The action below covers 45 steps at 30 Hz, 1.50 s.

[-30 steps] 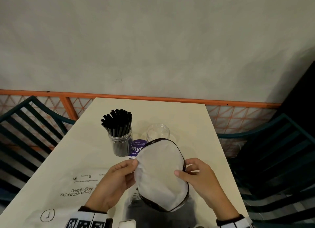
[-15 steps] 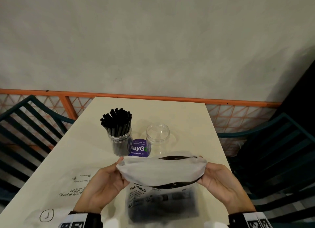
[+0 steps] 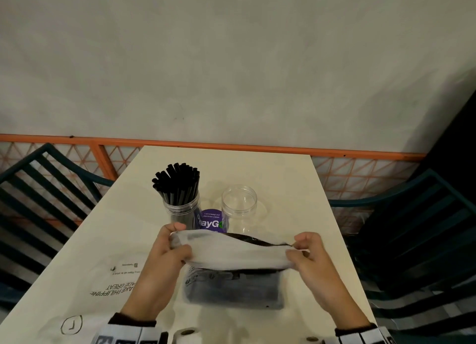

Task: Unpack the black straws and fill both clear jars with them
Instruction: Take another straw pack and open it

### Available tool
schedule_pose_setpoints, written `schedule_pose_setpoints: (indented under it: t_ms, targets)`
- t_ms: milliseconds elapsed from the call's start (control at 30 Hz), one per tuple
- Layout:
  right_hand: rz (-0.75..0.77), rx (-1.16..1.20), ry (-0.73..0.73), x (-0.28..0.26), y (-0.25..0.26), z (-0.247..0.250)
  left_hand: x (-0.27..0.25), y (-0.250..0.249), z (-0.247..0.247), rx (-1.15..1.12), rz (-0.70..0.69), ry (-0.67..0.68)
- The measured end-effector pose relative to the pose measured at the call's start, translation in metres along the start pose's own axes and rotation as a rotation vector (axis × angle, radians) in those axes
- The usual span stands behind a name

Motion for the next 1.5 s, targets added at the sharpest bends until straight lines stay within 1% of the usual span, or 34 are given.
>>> schedule_pose_setpoints:
  t_ms: [33, 67, 133, 200, 267, 300, 433, 500, 567, 633, 667, 700, 767, 833, 900, 933, 1000, 1067, 1100, 1167, 1200, 1267, 1333, 1400, 1500]
  targets:
    - [0.033, -0.02, -0.102, 0.002, 0.002, 0.008, -0.001, 0.0, 0.0, 0.124, -0.051, -0.003]
    - [0.052, -0.032, -0.167, 0.003, 0.005, 0.014, -0.003, 0.0, 0.001, 0.238, -0.095, -0.006]
    - [0.073, -0.046, -0.197, 0.003, 0.009, 0.022, -0.004, 0.001, 0.003, 0.414, -0.162, -0.028]
    - [0.051, -0.002, -0.144, 0.0, 0.011, 0.022, -0.005, 0.001, 0.008, 0.545, -0.197, -0.07]
    - [0.014, 0.064, -0.079, -0.001, 0.01, 0.017, -0.006, 0.005, 0.012, 0.624, -0.182, -0.074]
    - [0.001, 0.086, -0.044, -0.002, 0.009, 0.014, -0.006, 0.006, 0.011, 0.627, -0.164, -0.044]
    - [-0.054, 0.108, 0.124, -0.004, 0.006, -0.006, -0.009, 0.01, -0.004, 0.518, -0.065, 0.105]
    - [-0.097, 0.122, 0.188, -0.006, 0.005, -0.015, -0.009, 0.015, -0.008, 0.522, -0.016, 0.144]
    - [-0.177, 0.246, 0.258, -0.006, 0.003, -0.02, -0.007, 0.021, -0.009, 0.526, 0.041, 0.159]
    - [-0.292, 0.455, 0.323, -0.004, -0.001, -0.019, -0.005, 0.026, -0.004, 0.435, 0.109, 0.105]
    - [-0.343, 0.563, 0.354, -0.003, -0.002, -0.018, -0.004, 0.029, -0.001, 0.33, 0.156, 0.059]
    - [-0.386, 0.657, 0.392, -0.002, -0.004, -0.016, -0.002, 0.033, 0.002, 0.198, 0.216, 0.026]
    - [-0.444, 0.798, 0.451, 0.0, -0.01, -0.015, -0.005, 0.038, 0.0, -0.106, 0.328, 0.005]
    - [-0.473, 0.916, 0.49, -0.001, -0.014, -0.016, -0.009, 0.037, -0.003, -0.358, 0.389, 0.047]
    - [-0.493, 0.954, 0.487, -0.001, -0.016, -0.014, -0.01, 0.035, -0.008, -0.546, 0.396, 0.143]
    - [-0.495, 0.967, 0.471, -0.002, -0.012, -0.013, -0.009, 0.036, -0.008, -0.619, 0.395, 0.165]
    - [-0.507, 1.006, 0.441, 0.0, -0.013, -0.008, -0.006, 0.04, -0.004, -0.712, 0.389, 0.151]
    - [-0.496, 1.018, 0.397, -0.002, -0.009, -0.005, -0.006, 0.041, -0.003, -0.75, 0.395, 0.146]
    - [-0.466, 1.015, 0.404, -0.003, -0.007, -0.004, -0.006, 0.041, -0.001, -0.75, 0.383, 0.153]
    - [-0.363, 0.931, 0.44, -0.005, -0.002, -0.002, -0.009, 0.033, -0.002, -0.668, 0.326, 0.2]
    - [-0.306, 0.9, 0.446, -0.007, 0.003, -0.002, -0.01, 0.03, -0.002, -0.564, 0.285, 0.218]
    - [-0.232, 0.715, 0.329, -0.001, -0.003, 0.003, -0.01, 0.026, -0.002, -0.274, 0.197, 0.181]
    - [-0.145, 0.426, 0.153, 0.004, -0.004, 0.006, -0.009, 0.025, -0.002, -0.023, 0.127, 0.087]
    - [-0.062, 0.207, 0.0, 0.007, -0.001, 0.009, -0.007, 0.023, -0.001, 0.189, 0.059, -0.019]
    - [0.039, 0.009, -0.153, 0.011, 0.003, 0.015, -0.003, 0.02, 0.009, 0.454, -0.066, -0.151]
Point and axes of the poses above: each hand's wrist, its own x-axis towards the middle knuckle, its own z-axis out of the back of the hand, y = z × x, the point moved 4 cm from there along x, towards the middle knuckle, and after that the axes turned 6 degrees about -z, right-handed, at the moved point
